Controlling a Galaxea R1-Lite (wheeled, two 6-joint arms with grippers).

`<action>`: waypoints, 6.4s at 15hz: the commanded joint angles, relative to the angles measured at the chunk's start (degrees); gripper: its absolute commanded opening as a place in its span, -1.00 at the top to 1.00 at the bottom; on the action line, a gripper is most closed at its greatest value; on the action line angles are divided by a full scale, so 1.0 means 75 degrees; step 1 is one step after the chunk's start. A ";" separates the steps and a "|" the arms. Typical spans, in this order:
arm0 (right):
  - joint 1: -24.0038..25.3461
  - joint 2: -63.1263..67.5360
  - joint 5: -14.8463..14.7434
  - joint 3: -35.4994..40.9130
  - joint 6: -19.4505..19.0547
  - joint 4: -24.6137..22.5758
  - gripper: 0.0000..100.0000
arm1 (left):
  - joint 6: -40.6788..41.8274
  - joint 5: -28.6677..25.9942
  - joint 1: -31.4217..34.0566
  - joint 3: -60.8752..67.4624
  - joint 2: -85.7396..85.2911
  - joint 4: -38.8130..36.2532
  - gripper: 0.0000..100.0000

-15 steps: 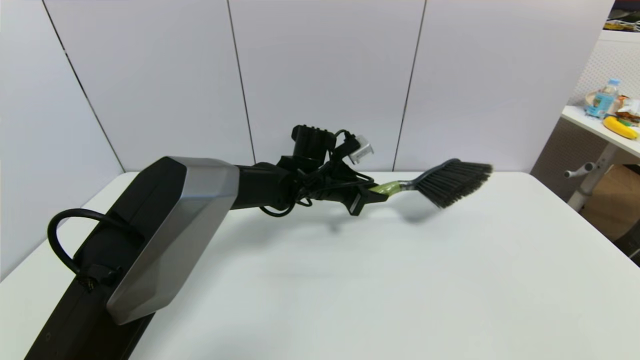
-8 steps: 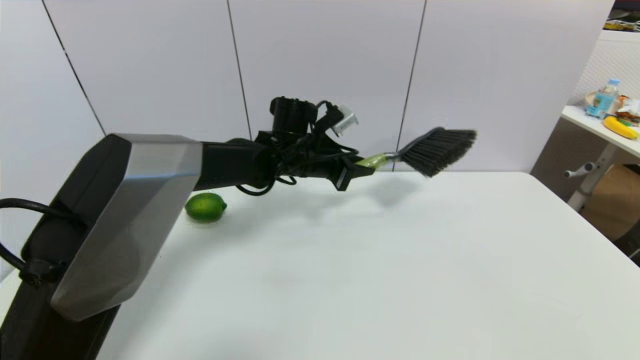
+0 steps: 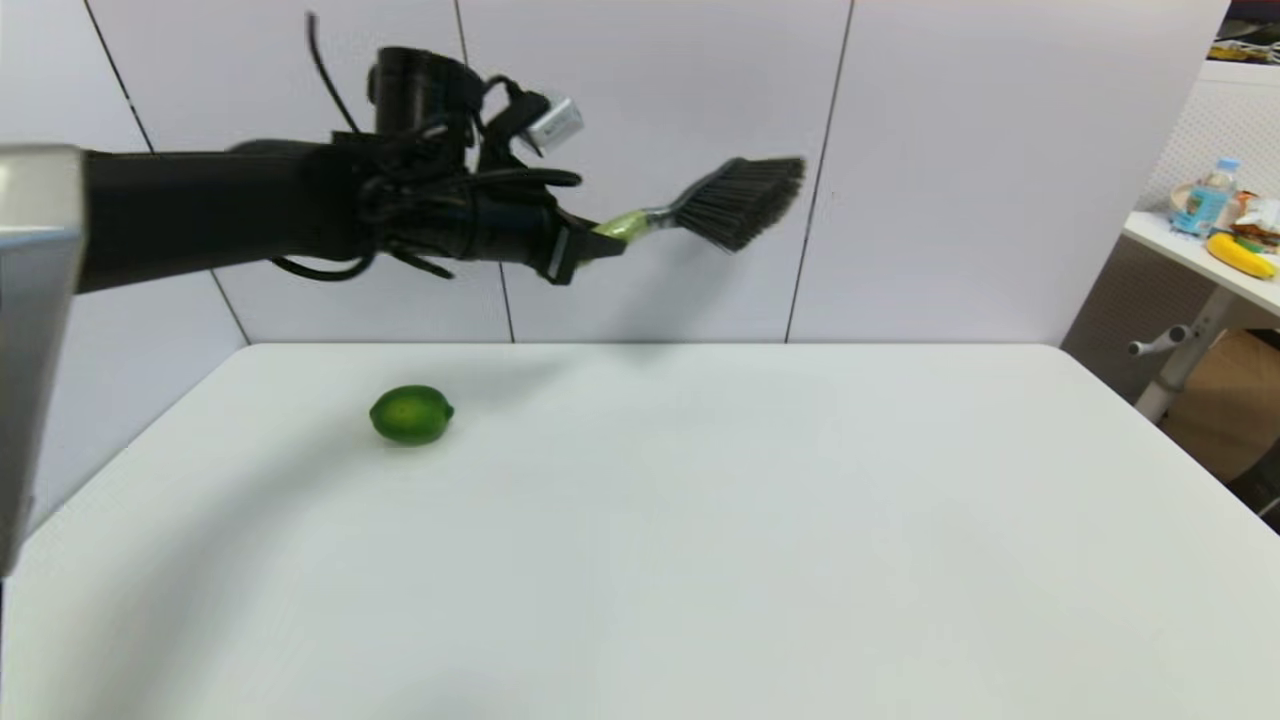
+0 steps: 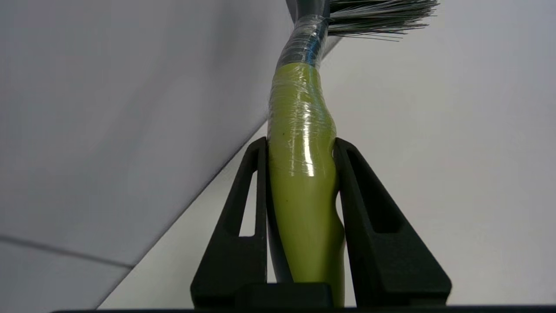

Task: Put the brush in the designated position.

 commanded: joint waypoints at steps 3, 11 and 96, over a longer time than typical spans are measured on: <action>0.0006 0.0010 0.0012 0.0012 -0.0008 0.0002 -1.00 | 0.0301 0.0899 0.1983 0.0089 -0.2001 0.2033 1.00; 0.0006 0.0010 0.0012 0.0012 -0.0008 0.0002 -1.00 | 0.0618 0.2024 0.4139 0.1624 -0.3805 0.3486 1.00; 0.0006 0.0010 0.0001 0.0012 -0.0008 0.0002 -1.00 | -0.2218 0.3243 0.2885 1.4808 -1.5641 -0.1611 -1.00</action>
